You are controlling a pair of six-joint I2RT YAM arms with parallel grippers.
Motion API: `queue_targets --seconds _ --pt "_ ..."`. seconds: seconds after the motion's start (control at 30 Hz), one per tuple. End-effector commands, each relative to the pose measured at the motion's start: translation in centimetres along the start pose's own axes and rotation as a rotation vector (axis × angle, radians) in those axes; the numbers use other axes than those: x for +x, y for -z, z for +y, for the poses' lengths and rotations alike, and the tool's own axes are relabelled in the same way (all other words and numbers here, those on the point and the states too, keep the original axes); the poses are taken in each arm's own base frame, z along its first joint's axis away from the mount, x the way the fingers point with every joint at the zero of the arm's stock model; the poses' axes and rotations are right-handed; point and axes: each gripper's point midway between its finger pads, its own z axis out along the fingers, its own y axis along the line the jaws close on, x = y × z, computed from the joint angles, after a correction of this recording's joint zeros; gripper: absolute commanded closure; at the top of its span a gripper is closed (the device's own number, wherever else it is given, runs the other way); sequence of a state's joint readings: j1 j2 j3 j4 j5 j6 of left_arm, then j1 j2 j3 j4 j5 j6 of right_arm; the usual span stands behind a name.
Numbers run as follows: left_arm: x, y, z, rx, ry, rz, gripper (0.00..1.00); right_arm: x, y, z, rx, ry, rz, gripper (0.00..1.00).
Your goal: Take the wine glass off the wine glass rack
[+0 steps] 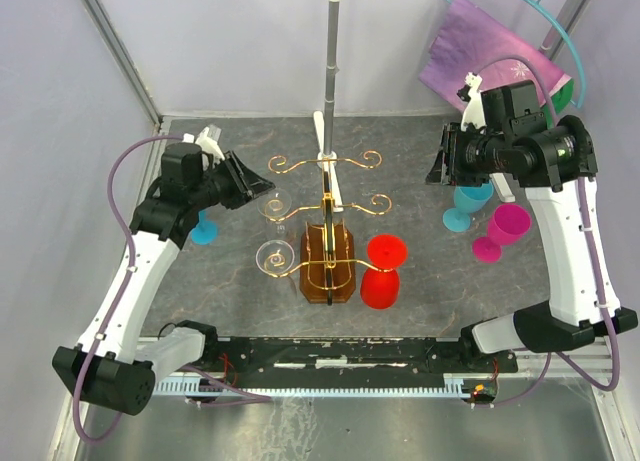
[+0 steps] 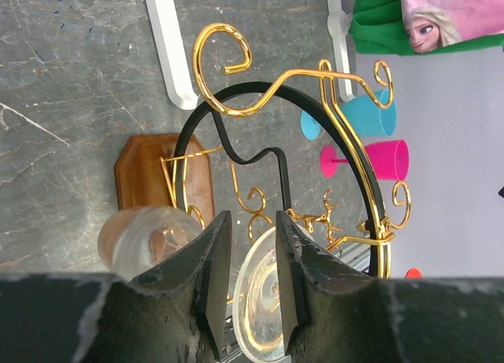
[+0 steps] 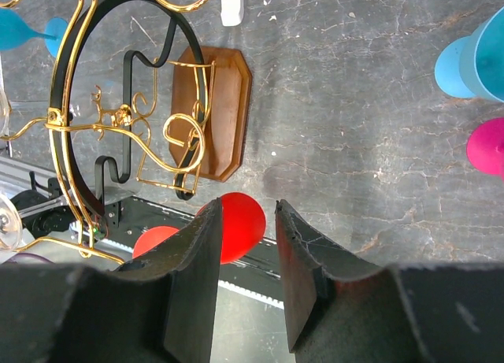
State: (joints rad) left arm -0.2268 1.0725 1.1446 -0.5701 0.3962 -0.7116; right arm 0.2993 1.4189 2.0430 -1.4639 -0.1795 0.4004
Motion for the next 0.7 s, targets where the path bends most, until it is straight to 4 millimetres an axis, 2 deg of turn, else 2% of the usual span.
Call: queue_targets --seconds 0.0,0.27,0.47,0.53,0.6,0.67 --pt "-0.1 0.6 -1.9 0.073 -0.001 -0.006 0.66 -0.5 0.5 0.2 0.0 0.0 -0.041 0.59" --pt "0.3 1.1 -2.6 0.107 0.011 0.001 0.71 -0.6 0.7 0.0 0.01 0.002 -0.049 0.59" --pt "1.1 1.4 -2.7 0.13 0.04 0.02 0.72 -0.6 0.8 -0.1 0.017 0.0 -0.055 0.59" --pt "1.3 1.5 -2.7 0.133 0.044 0.024 0.66 -0.6 0.8 -0.1 0.017 -0.001 -0.058 0.59" --pt "1.3 1.7 -2.8 0.134 0.045 0.019 0.55 -0.6 0.8 -0.2 0.019 -0.002 -0.059 0.59" --pt "1.3 1.9 -2.9 0.136 0.044 0.017 0.53 -0.6 0.9 -0.2 0.021 -0.003 -0.059 0.59"
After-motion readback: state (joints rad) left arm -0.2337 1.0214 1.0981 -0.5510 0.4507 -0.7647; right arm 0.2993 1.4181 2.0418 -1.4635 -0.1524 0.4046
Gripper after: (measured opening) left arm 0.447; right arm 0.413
